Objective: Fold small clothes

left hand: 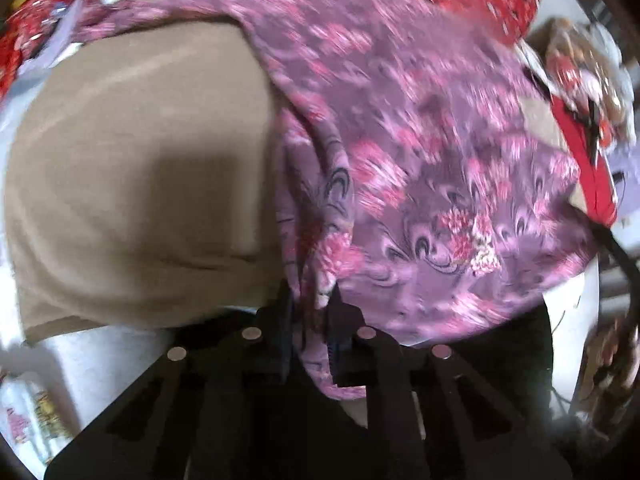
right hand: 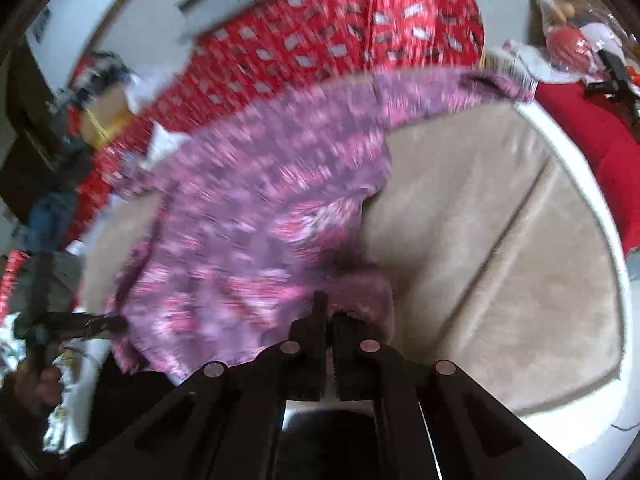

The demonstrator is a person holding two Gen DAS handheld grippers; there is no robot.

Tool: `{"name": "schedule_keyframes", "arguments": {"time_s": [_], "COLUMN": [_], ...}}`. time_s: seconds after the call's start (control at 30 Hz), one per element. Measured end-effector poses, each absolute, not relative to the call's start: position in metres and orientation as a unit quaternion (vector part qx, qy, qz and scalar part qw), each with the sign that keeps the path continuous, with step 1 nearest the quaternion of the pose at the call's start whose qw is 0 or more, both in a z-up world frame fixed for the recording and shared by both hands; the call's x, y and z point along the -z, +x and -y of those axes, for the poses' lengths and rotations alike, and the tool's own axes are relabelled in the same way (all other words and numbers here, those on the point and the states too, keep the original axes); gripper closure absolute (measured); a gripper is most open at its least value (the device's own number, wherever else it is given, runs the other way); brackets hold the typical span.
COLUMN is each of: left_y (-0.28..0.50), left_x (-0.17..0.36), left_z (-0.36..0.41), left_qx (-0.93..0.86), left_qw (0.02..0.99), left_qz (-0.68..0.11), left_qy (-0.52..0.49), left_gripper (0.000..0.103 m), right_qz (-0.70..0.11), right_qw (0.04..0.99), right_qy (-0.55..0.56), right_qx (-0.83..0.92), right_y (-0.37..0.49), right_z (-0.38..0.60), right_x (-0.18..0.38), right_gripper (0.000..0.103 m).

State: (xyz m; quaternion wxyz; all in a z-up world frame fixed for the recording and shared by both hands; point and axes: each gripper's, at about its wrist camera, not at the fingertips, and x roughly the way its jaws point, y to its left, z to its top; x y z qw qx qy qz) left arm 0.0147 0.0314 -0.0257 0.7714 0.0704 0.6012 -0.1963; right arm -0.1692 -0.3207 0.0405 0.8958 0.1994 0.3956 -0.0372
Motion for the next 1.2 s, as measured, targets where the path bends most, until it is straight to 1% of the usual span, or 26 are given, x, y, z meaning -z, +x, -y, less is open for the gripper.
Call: {"name": "schedule_keyframes", "arguments": {"time_s": [0.1, 0.17, 0.2, 0.23, 0.27, 0.3, 0.33, 0.37, 0.4, 0.43, 0.47, 0.5, 0.53, 0.57, 0.63, 0.7, 0.73, 0.77, 0.8, 0.87, 0.93, 1.0, 1.1, 1.13, 1.17, 1.2], "left_y": [0.019, 0.021, 0.022, 0.025, 0.026, 0.026, 0.027, 0.028, 0.031, 0.034, 0.037, 0.042, 0.048, 0.055, 0.074, 0.092, 0.095, 0.097, 0.103, 0.106, 0.107, 0.109, 0.112, 0.116, 0.124, 0.137], "left_x": [0.034, 0.046, 0.057, 0.06, 0.063, 0.061, 0.057, 0.05, 0.041, 0.032, 0.025, 0.019, 0.016, 0.017, 0.025, 0.037, 0.042, 0.048, 0.052, 0.057, 0.06, 0.061, 0.045, 0.036, 0.026, 0.016], "left_z": [-0.059, -0.071, -0.08, -0.086, -0.09, -0.095, -0.096, -0.095, -0.092, -0.086, -0.08, -0.073, -0.067, -0.06, -0.042, -0.035, -0.033, -0.033, -0.032, -0.038, -0.046, -0.052, -0.067, -0.073, -0.076, -0.078], "left_qx": [0.154, 0.131, 0.116, 0.11, 0.106, 0.109, 0.114, 0.12, 0.126, 0.132, 0.136, 0.138, 0.14, 0.142, 0.142, 0.145, 0.135, 0.124, 0.116, 0.115, 0.115, 0.125, 0.153, 0.159, 0.162, 0.16], "left_qw": [0.77, 0.756, 0.749, 0.745, 0.741, 0.742, 0.747, 0.755, 0.765, 0.774, 0.782, 0.791, 0.799, 0.805, 0.801, 0.788, 0.783, 0.78, 0.776, 0.771, 0.77, 0.766, 0.768, 0.775, 0.783, 0.791], "left_qz": [-0.614, -0.636, -0.648, -0.654, -0.659, -0.659, -0.653, -0.643, -0.63, -0.616, -0.606, -0.592, -0.581, -0.572, -0.579, -0.596, -0.604, -0.611, -0.617, -0.624, -0.626, -0.63, -0.622, -0.612, -0.601, -0.59], "left_qy": [0.08, 0.08, 0.078, 0.074, 0.066, 0.056, 0.049, 0.048, 0.052, 0.055, 0.058, 0.06, 0.061, 0.063, 0.064, 0.056, 0.06, 0.065, 0.066, 0.05, 0.04, 0.031, 0.012, 0.006, 0.0, -0.005], "left_gripper": [0.091, 0.091, 0.091, 0.091, 0.091, 0.091, 0.091, 0.09, 0.084, 0.077, 0.057, 0.039, 0.037, 0.036, 0.036, 0.036, 0.037, 0.038, 0.045, 0.05, 0.05, 0.05, 0.05, 0.05, 0.049, 0.044], "right_qz": [-0.399, -0.424, -0.448, -0.5, -0.5, -0.532, -0.532, -0.531, -0.522, -0.484, -0.484, -0.462, -0.45, -0.437, -0.431, -0.449, -0.461, -0.478, -0.484, -0.476, -0.426, -0.408, -0.489, -0.508, -0.504, -0.493], "right_qw": [0.894, 0.88, 0.866, 0.835, 0.835, 0.813, 0.813, 0.813, 0.817, 0.835, 0.835, 0.847, 0.854, 0.862, 0.867, 0.86, 0.854, 0.846, 0.842, 0.844, 0.874, 0.878, 0.839, 0.828, 0.83, 0.835], "right_qy": [0.201, 0.207, 0.212, 0.219, 0.219, 0.219, 0.219, 0.221, 0.226, 0.243, 0.243, 0.248, 0.247, 0.242, 0.232, 0.219, 0.215, 0.214, 0.224, 0.239, 0.228, 0.238, 0.219, 0.218, 0.217, 0.223], "right_qx": [0.042, 0.054, 0.06, 0.065, 0.065, 0.085, 0.085, 0.094, 0.096, 0.094, 0.094, 0.093, 0.091, 0.091, 0.09, 0.1, 0.105, 0.104, 0.086, 0.055, 0.053, 0.076, 0.097, 0.096, 0.098, 0.099], "right_y": [-0.188, -0.202, -0.208, -0.209, -0.209, -0.205, -0.205, -0.202, -0.201, -0.192, -0.192, -0.183, -0.174, -0.161, -0.133, -0.102, -0.092, -0.079, -0.075, -0.069, -0.079, -0.084, -0.077, -0.075, -0.074, -0.075], "right_z": [0.322, 0.324, 0.325, 0.324, 0.324, 0.325, 0.325, 0.329, 0.332, 0.343, 0.343, 0.348, 0.351, 0.352, 0.354, 0.354, 0.353, 0.353, 0.353, 0.35, 0.348, 0.361, 0.37, 0.37, 0.369, 0.371], "right_x": [-0.047, -0.035, -0.019, 0.01, 0.01, 0.024, 0.024, 0.023, 0.018, 0.0, 0.0, -0.012, -0.017, -0.021, -0.018, 0.0, 0.009, 0.021, 0.027, 0.024, 0.002, -0.003, 0.03, 0.037, 0.034, 0.026], "right_gripper": [0.102, 0.102, 0.101, 0.101, 0.101, 0.098, 0.095, 0.095, 0.094, 0.09, 0.083, 0.061, 0.048, 0.037, 0.038, 0.038, 0.043, 0.054, 0.099, 0.1, 0.1, 0.1, 0.099, 0.097, 0.093, 0.092]}}
